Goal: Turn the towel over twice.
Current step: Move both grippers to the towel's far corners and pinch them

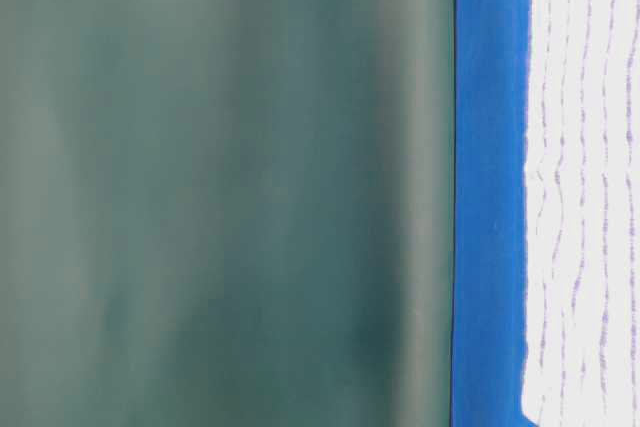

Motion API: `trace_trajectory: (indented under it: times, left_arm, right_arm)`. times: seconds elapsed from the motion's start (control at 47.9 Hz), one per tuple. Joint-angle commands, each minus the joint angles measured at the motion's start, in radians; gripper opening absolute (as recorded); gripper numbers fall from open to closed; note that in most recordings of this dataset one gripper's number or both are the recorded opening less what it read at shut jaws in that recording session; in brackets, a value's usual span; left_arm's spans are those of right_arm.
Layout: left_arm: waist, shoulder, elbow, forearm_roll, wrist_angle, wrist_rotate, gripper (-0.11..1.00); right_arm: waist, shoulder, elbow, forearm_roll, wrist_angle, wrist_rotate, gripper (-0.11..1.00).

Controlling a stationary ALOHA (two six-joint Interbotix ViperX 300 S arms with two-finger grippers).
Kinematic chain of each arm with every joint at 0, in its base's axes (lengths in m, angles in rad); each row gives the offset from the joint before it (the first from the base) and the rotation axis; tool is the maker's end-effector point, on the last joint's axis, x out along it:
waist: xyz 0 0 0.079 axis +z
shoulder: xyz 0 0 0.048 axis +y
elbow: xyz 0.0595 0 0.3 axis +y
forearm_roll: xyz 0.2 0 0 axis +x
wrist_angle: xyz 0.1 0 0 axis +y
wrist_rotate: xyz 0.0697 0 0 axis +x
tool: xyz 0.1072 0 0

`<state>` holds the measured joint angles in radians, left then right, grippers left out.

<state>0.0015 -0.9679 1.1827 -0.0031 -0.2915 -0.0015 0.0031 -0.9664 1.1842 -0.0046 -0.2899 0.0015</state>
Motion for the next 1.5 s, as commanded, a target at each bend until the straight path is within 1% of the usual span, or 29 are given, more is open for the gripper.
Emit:
trace_trajectory:
  times: [0.0,0.104,0.188,0.417,0.584,0.605,0.647,0.689,0.73,0.751,0.855,0.876,0.918,0.939,0.981,1.106,1.356,1.481]
  left_arm:
    - [0.002,0.008,-0.029,-0.011,-0.018,0.018,0.0]
    - [0.006,0.018,-0.028,-0.011,-0.041,0.041,0.0]
    - [0.018,0.035,-0.026,-0.012,-0.055,0.054,0.0]
    - [0.092,0.121,-0.018,-0.014,-0.091,0.063,0.0]
    - [0.133,0.195,-0.015,-0.014,-0.124,0.063,0.02]
    - [0.141,0.212,-0.015,-0.012,-0.13,0.064,0.04]
    - [0.15,0.236,-0.014,-0.014,-0.141,0.064,0.11]
    - [0.16,0.261,-0.015,-0.014,-0.15,0.063,0.22]
    - [0.17,0.287,-0.015,-0.014,-0.161,0.064,0.33]
    - [0.175,0.301,-0.015,-0.015,-0.166,0.064,0.41]
    - [0.207,0.373,-0.015,-0.015,-0.187,0.063,0.72]
    - [0.216,0.388,-0.015,-0.015,-0.189,0.063,0.77]
    - [0.236,0.43,-0.017,-0.015,-0.199,0.063,0.86]
    - [0.244,0.445,-0.018,-0.015,-0.202,0.064,0.89]
    - [0.261,0.479,-0.02,-0.015,-0.212,0.063,0.9]
    - [0.302,0.586,-0.026,-0.015,-0.252,0.063,0.89]
    - [0.347,0.81,-0.048,-0.015,-0.368,0.063,0.89]
    - [0.368,0.911,-0.067,-0.015,-0.387,0.063,0.89]
  right_arm:
    - [-0.014,0.009,-0.029,0.003,-0.005,0.0,0.0]
    - [-0.025,0.017,-0.032,0.003,0.029,0.003,0.0]
    - [-0.049,0.023,-0.037,0.006,0.055,0.009,0.0]
    - [-0.153,0.069,-0.029,0.008,0.089,0.031,0.0]
    - [-0.238,0.144,-0.018,0.008,0.097,0.04,0.0]
    - [-0.249,0.156,-0.018,0.008,0.097,0.04,0.01]
    - [-0.27,0.181,-0.017,0.008,0.097,0.04,0.01]
    - [-0.291,0.209,-0.017,0.008,0.097,0.04,0.01]
    - [-0.313,0.241,-0.017,0.008,0.097,0.04,0.05]
    - [-0.322,0.256,-0.018,0.008,0.097,0.04,0.1]
    - [-0.362,0.356,-0.029,0.003,0.097,0.034,0.41]
    - [-0.37,0.374,-0.032,0.003,0.097,0.032,0.49]
    - [-0.382,0.413,-0.038,0.003,0.097,0.031,0.59]
    - [-0.39,0.433,-0.04,0.002,0.097,0.031,0.63]
    - [-0.4,0.469,-0.048,0.002,0.097,0.031,0.67]
    - [-0.428,0.589,-0.074,0.0,0.097,0.028,0.61]
    - [-0.471,0.802,-0.126,-0.003,0.089,0.021,0.62]
    - [-0.483,0.884,-0.149,-0.015,0.072,0.021,0.62]
